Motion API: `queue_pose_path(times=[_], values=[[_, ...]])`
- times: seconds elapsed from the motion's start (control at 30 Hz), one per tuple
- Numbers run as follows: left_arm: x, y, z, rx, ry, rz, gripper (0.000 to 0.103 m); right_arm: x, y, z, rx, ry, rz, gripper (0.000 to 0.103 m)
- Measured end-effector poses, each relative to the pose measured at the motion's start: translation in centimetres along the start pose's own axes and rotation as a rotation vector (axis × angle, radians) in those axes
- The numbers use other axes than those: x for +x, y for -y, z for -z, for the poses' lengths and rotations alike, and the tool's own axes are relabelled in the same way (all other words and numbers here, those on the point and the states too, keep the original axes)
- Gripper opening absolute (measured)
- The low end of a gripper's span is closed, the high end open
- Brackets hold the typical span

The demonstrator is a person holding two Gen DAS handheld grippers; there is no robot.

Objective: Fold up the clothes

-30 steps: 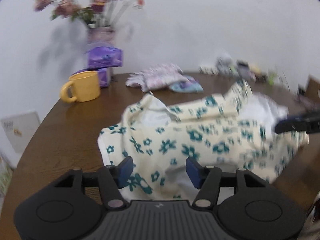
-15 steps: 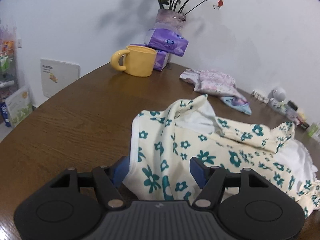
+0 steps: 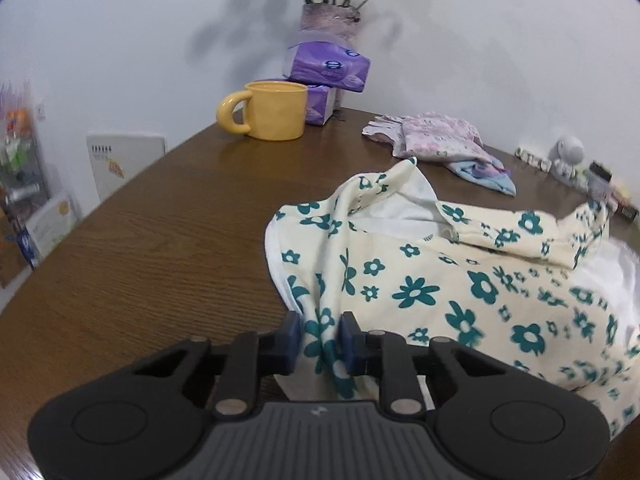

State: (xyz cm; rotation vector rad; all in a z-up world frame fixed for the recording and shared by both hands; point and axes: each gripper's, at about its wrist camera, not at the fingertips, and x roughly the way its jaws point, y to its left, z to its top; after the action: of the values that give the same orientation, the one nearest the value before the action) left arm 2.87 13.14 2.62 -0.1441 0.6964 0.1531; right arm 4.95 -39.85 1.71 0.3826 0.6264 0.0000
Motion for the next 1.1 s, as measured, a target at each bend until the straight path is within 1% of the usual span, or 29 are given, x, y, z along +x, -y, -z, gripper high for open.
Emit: queue_pose_path(times=[0.1,0.2,0.27,0.37,0.47,0.5,0.57,0.63,0.67,0.7,0.77,0.87,0.93,1.07,1.1], values=[[0.1,0.3,0.1,0.025,0.004,-0.008,0.02,-1.2,0.4,0.0,-0.002,0.02,0.036,0.001],[0.3,0.3,0.1,0.027,0.007,-0.003,0.02,-1.2,0.7,0.3,-0.007,0.01,0.08,0.001],[0.3,0.2,0.1,0.032,0.009,-0.004,0.02,-0.8,1.0,0.6,0.008,-0.007,0.09,0.001],[0.3,0.1,0.1,0.037,0.011,-0.003,0.021,-0.5,0.7,1.0,-0.006,-0.018,0.108,0.001],[0.2,-0.1,0.0,0.017,0.007,0.004,0.023,-0.5,0.5,1.2,-0.015,-0.024,0.113,0.001],[0.2,-0.2,-0.1,0.009,0.006,0.008,0.026,-0.5,0.4,1.3,-0.016,-0.026,0.113,0.002],[-0.4,-0.5,-0.1,-0.027,0.005,0.042,0.039,-0.9,0.5,1.3,-0.001,-0.02,0.112,0.006],[-1.5,-0.6,-0.1,-0.032,0.02,0.08,0.045,-1.9,0.6,1.0,0.018,0.013,0.128,0.009],[-2.0,-0.5,-0.1,-0.016,0.024,0.093,0.047,-2.5,0.5,0.8,0.019,0.033,0.138,0.013],[-2.6,-0.2,0.0,0.019,0.029,0.099,0.048,-3.1,0.3,0.6,0.01,0.056,0.149,0.018],[-3.7,0.9,0.3,0.104,0.04,0.109,0.049,-4.3,-0.1,0.2,-0.01,0.1,0.165,0.023],[-4.5,3.0,1.1,0.245,0.051,0.104,0.049,-4.9,-1.5,-0.1,-0.064,0.133,0.131,0.025],[-4.9,4.4,1.7,0.335,0.055,0.094,0.049,-4.3,-2.5,-0.1,-0.103,0.121,0.091,0.028],[-3.1,5.6,2.2,0.383,0.04,0.037,0.048,-1.5,-4.2,0.2,-0.162,0.064,0.045,0.028],[-2.7,5.8,2.2,0.389,0.033,0.027,0.046,-0.7,-4.5,0.3,-0.167,0.049,0.036,0.028]])
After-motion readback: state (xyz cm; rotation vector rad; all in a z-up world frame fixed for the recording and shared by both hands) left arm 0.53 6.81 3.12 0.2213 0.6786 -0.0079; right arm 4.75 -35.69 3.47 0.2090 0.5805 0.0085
